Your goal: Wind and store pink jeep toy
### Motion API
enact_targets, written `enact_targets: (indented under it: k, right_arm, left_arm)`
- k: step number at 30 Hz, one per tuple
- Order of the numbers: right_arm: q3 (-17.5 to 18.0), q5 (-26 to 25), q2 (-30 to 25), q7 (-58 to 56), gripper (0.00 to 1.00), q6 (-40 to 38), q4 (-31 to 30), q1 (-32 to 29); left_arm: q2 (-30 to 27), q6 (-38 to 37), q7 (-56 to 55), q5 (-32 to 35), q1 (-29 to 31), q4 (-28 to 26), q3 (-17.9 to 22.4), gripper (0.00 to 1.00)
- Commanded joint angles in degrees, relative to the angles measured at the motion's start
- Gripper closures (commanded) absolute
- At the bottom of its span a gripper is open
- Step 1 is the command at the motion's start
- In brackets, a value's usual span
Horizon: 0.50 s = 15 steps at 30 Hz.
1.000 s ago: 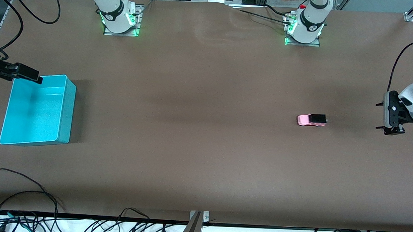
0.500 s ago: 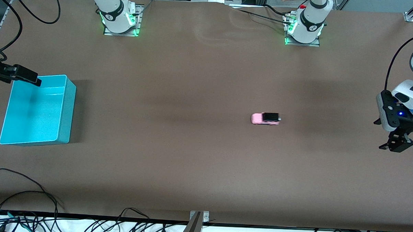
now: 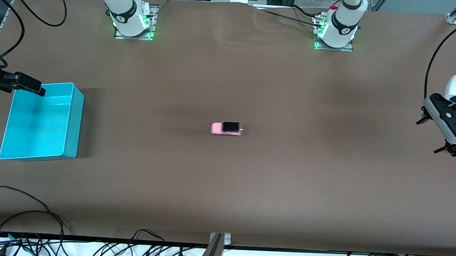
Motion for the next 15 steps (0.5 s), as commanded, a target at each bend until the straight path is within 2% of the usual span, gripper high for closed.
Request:
enact_targets:
  k: [1,5,11,15]
  right_arm:
    - [0.1,1.1,0.3,-0.2,0.0,0.1,0.6,-0.2]
    - [0.5,1.1,0.2,0.0,0.0,0.2,0.6,0.1]
    - [0.5,1.0,0.1,0.2,0.0,0.3,0.0,1.3]
    - [0.9,1.0,0.0,-0.7,0.0,2.1,-3.5,1.2]
  left_arm:
    - [-0.2,-6.5,-16.0,2.9,0.2,3.6,-1.2,0.0]
    - [-0.8,-10.7,-27.3,3.0,0.2,4.4,-1.3,0.0]
    - [-1.3,-11.7,-33.1,3.3,0.2,4.4,-2.0,0.0]
    - [-1.6,-13.1,-38.4,3.3,0.2,4.4,-2.2,0.0]
